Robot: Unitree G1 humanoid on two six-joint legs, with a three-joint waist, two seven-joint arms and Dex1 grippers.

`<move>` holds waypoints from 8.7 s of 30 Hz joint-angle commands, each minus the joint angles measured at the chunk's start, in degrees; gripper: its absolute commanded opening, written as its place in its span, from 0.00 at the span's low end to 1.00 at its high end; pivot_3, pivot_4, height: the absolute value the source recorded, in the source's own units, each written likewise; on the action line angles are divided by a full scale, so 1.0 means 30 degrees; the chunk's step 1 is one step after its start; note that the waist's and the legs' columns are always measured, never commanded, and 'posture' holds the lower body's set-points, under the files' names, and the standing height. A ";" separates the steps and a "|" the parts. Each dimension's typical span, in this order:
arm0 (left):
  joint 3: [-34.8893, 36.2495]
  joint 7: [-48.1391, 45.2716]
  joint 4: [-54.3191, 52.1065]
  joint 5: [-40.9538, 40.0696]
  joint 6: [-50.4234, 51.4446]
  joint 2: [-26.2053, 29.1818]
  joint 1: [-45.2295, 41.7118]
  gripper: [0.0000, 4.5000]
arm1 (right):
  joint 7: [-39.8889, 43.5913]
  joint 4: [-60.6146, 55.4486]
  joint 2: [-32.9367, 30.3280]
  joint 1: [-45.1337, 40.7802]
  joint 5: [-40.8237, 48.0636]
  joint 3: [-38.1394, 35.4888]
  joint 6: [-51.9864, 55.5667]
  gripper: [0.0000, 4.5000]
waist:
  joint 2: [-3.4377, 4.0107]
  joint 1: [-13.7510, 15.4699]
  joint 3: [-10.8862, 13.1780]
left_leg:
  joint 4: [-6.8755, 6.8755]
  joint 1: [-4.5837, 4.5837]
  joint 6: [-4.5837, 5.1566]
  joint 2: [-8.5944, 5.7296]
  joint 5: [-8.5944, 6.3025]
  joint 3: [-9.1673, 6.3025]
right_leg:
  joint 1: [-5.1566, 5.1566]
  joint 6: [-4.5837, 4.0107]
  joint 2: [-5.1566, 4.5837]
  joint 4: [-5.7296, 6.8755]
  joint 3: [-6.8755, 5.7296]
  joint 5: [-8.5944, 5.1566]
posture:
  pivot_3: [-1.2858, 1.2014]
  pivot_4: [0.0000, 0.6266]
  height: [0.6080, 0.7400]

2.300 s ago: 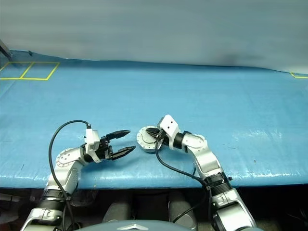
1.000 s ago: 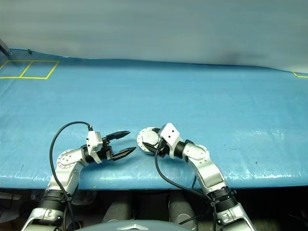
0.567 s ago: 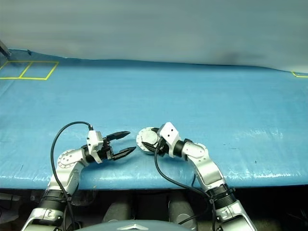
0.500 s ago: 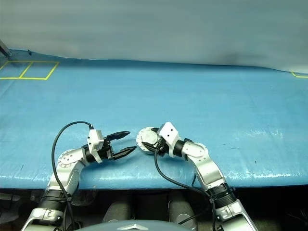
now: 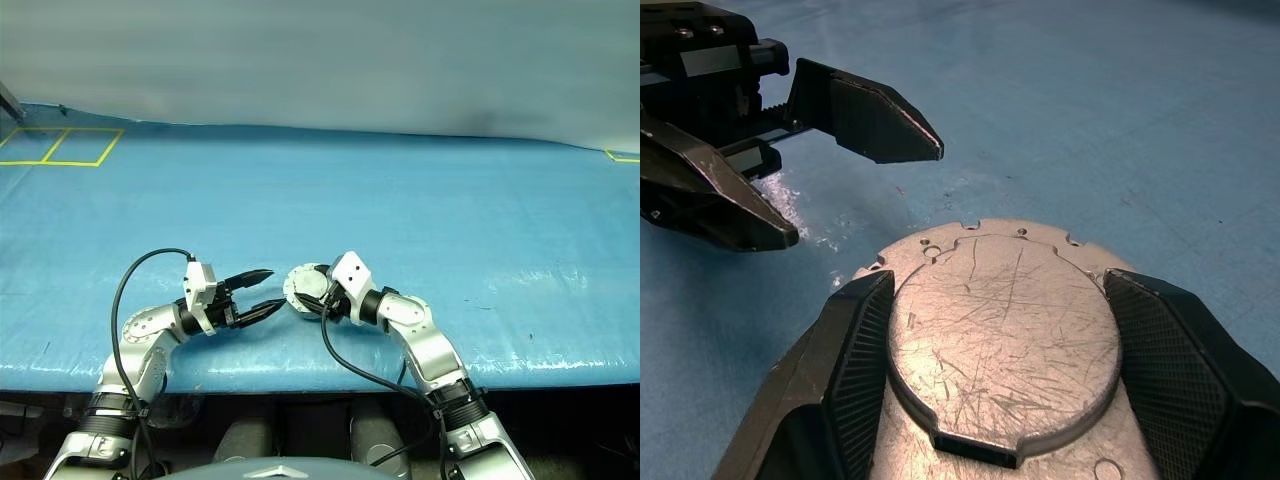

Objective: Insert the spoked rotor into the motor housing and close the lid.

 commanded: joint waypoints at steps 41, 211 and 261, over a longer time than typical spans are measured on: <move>-0.0056 -0.0164 -0.1008 -0.0358 0.0045 -0.0020 0.0149 0.82 | 0.0174 0.0293 -0.2132 0.0017 -0.1254 0.0997 0.0857 0.67 | 0.0000 0.0139 -0.0004 | -0.0174 -0.0027 0.0013 -0.0006 -0.0007 0.0019 | 0.0035 0.0024 -0.0034 -0.0268 -0.0030 0.0018 | 0.52 0.24 1.00; -0.2200 0.1454 0.0699 0.2084 -0.0672 -0.0943 -0.0836 0.00 | -0.5936 -0.1713 0.4262 0.3796 1.5505 -0.8870 1.3593 0.42 | 0.0087 0.0140 -0.0107 | -0.0251 -0.0106 0.0015 -0.0013 -0.0006 0.0010 | 0.0037 0.0047 -0.0015 -0.0291 -0.0020 0.0031 | 0.52 0.24 1.00; 0.3079 0.3647 -0.2772 -1.0139 1.3005 -0.3570 -0.0067 0.99 | -0.8524 -0.4631 0.5040 0.1302 1.8608 -1.1158 1.1965 0.27 | 0.0131 -0.0044 -0.0056 | -0.0266 -0.0242 0.0017 -0.0014 -0.0003 -0.0027 | -0.0078 0.0117 0.0019 -0.0292 -0.0028 0.0071 | 0.52 0.24 1.00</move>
